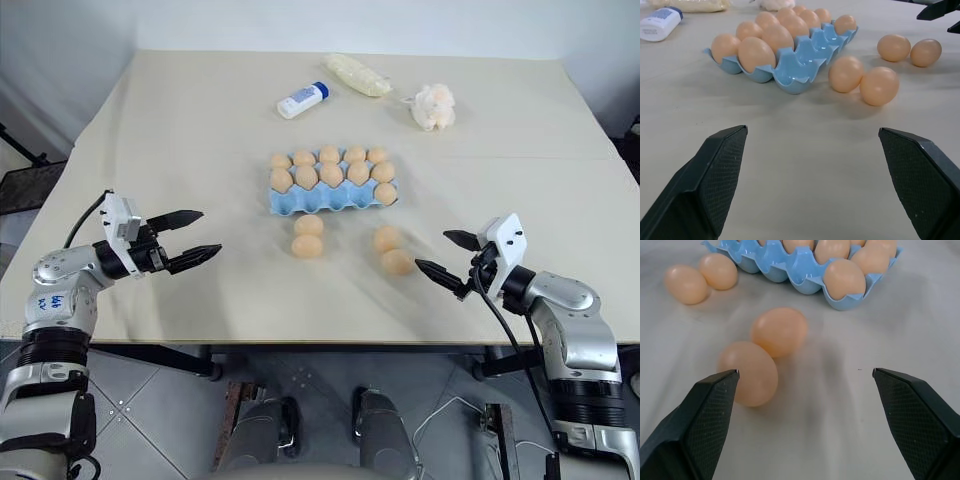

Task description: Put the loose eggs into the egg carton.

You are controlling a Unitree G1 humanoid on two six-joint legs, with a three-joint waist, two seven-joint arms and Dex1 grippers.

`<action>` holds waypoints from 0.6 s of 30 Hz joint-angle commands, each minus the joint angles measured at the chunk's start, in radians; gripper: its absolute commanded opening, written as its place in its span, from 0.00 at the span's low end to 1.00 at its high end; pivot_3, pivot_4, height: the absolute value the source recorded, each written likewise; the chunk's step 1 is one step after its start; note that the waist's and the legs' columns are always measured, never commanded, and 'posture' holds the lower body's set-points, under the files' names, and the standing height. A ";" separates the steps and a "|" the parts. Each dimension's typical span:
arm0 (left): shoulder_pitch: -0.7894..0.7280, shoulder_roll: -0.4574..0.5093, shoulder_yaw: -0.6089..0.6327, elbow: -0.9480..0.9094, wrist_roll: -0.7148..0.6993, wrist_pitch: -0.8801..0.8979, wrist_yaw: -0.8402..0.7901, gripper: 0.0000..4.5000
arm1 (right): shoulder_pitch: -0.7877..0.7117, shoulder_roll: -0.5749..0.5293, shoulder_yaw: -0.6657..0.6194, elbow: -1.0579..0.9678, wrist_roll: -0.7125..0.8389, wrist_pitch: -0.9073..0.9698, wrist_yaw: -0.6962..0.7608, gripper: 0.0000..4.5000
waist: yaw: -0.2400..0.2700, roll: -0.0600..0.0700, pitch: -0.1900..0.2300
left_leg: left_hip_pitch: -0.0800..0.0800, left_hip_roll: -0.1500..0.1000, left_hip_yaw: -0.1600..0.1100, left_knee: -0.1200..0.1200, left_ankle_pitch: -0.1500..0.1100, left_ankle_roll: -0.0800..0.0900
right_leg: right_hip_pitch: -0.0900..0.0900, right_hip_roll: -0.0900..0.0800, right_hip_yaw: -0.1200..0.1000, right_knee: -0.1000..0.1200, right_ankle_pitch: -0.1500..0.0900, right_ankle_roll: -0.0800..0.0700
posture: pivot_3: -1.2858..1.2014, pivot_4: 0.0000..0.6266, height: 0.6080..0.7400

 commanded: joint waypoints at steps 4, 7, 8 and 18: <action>-0.033 -0.006 0.009 0.012 0.013 -0.005 0.053 0.99 | -0.009 -0.014 -0.026 -0.032 0.020 -0.002 -0.008 1.00 | 0.000 0.000 0.000 | 0.000 0.000 0.000 0.000 0.000 0.000 | 0.000 0.000 0.000 0.000 0.000 0.000 | 0.52 0.24 1.00; -0.042 -0.010 0.007 0.018 0.012 -0.014 0.050 0.99 | -0.009 -0.015 -0.030 -0.035 0.021 -0.003 -0.012 1.00 | 0.000 0.000 0.000 | 0.000 0.000 0.000 0.001 0.000 0.000 | 0.000 0.000 0.000 0.000 0.000 0.000 | 0.52 0.24 1.00; -0.043 -0.010 0.008 0.020 0.011 -0.015 0.048 0.99 | -0.009 -0.015 -0.030 -0.037 0.021 -0.003 -0.014 1.00 | 0.000 0.000 0.000 | 0.000 0.000 0.000 0.001 0.000 0.000 | 0.000 0.000 0.000 0.000 0.000 0.000 | 0.52 0.24 1.00; -0.055 -0.010 0.003 0.020 0.007 -0.012 0.028 0.99 | -0.005 -0.019 -0.073 -0.169 0.058 0.184 -0.167 1.00 | 0.001 0.000 0.000 | 0.000 0.000 0.000 0.000 0.000 0.000 | 0.000 0.000 0.000 0.000 0.000 0.000 | 0.52 0.24 1.00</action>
